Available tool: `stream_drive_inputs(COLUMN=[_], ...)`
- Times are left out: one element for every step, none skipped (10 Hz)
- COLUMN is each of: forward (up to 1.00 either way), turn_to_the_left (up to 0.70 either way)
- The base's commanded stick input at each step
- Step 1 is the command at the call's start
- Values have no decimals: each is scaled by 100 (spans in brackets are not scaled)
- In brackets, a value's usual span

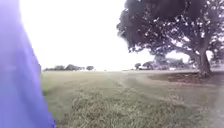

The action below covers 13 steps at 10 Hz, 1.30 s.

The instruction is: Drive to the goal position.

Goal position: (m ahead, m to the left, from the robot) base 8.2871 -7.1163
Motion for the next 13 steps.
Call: stream_drive_inputs(forward=[100,100,100,100,100,100,100,100,100,100,100,100,100], turn_to_the_left=[0,0,0,0,0,0,0,0,0,0,0,0,0])
